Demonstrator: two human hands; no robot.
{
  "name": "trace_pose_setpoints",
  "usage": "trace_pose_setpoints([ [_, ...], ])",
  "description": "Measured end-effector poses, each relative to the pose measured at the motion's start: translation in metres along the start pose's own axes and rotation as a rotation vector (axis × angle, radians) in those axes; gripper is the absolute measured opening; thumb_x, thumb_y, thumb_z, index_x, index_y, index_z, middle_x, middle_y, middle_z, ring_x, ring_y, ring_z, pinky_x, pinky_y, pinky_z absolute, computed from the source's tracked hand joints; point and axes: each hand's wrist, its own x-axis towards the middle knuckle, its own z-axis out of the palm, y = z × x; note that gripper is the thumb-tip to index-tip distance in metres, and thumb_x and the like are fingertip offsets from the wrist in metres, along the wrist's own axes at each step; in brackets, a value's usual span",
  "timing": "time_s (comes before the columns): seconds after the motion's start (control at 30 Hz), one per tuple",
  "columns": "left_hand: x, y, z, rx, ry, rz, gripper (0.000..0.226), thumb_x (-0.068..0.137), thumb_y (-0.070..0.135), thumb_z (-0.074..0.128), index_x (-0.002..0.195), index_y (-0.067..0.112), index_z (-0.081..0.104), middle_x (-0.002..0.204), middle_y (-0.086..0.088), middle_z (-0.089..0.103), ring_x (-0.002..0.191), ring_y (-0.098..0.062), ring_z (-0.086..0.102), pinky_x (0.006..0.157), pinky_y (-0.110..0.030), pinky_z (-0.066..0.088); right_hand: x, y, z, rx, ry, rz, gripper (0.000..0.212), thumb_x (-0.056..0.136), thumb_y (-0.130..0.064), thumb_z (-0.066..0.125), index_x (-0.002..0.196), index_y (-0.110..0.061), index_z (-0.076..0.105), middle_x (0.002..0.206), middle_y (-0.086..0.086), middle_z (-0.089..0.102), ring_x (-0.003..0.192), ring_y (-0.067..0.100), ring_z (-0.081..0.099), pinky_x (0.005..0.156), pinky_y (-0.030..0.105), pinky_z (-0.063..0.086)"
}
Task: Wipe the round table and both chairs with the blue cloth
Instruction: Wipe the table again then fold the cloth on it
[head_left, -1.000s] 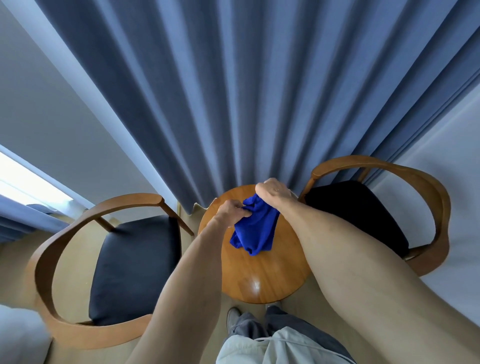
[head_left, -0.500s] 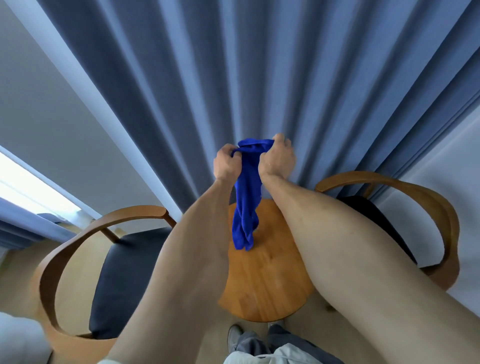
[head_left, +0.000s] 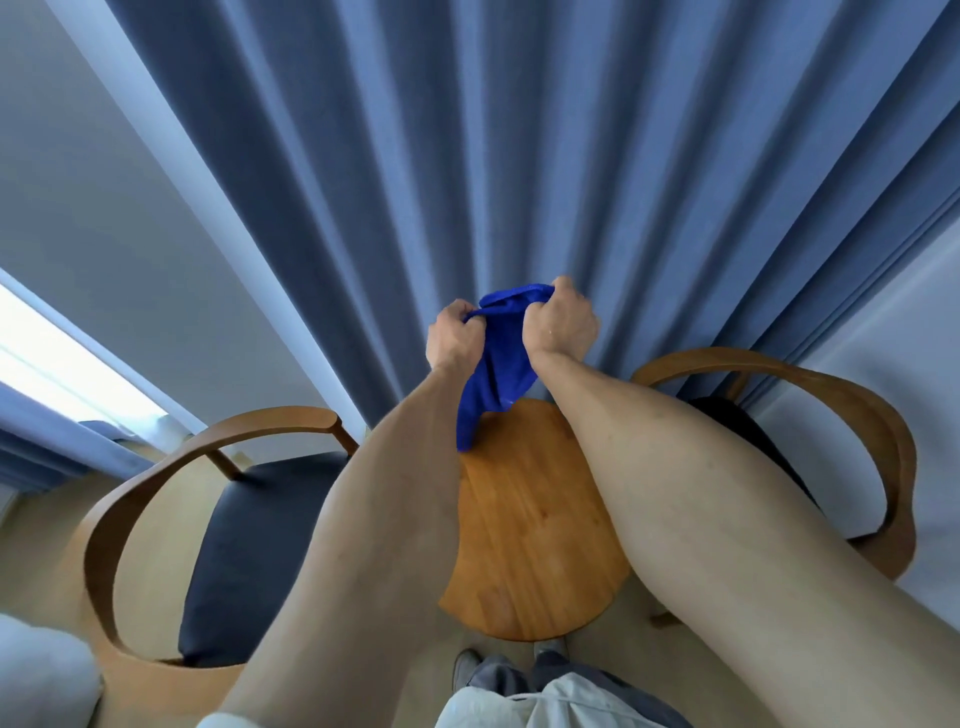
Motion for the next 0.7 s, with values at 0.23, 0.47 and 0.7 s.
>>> trace_pose_setpoints([
  [0.23,-0.032,-0.076,0.016,0.201,-0.247,-0.239,0.014,0.081,0.017,0.047,0.071,0.015,0.057,0.078,-0.003,0.058,0.072,-0.025,0.053,0.06,-0.029,0.04,-0.033,0.037,0.027,-0.121,-0.352,0.31,0.028,0.082,-0.027,0.048,0.105,-0.016,0.059,0.11,0.007,0.065,0.099,0.031,0.063,0.093,0.044,0.049],
  [0.47,-0.049,-0.116,0.033,0.26,-0.394,-0.401,0.011,0.084,0.019,0.049,0.089,0.015,0.058,0.08,0.001,0.054,0.075,-0.018,0.054,0.068,-0.032,0.043,-0.048,0.066,0.052,-0.296,-0.606,0.36,0.021,0.087,-0.026,0.051,0.101,-0.012,0.06,0.099,0.008,0.065,0.096,0.028,0.065,0.089,0.039,0.054],
  [0.7,-0.016,-0.138,0.053,0.333,-0.248,-0.387,0.016,0.085,0.014,0.047,0.085,0.015,0.063,0.086,-0.005,0.065,0.077,-0.025,0.059,0.065,-0.032,0.046,-0.022,0.085,0.091,-0.312,-0.575,0.247,0.031,0.092,-0.01,0.054,0.123,-0.01,0.059,0.121,0.012,0.065,0.11,0.031,0.063,0.091,0.039,0.055],
])
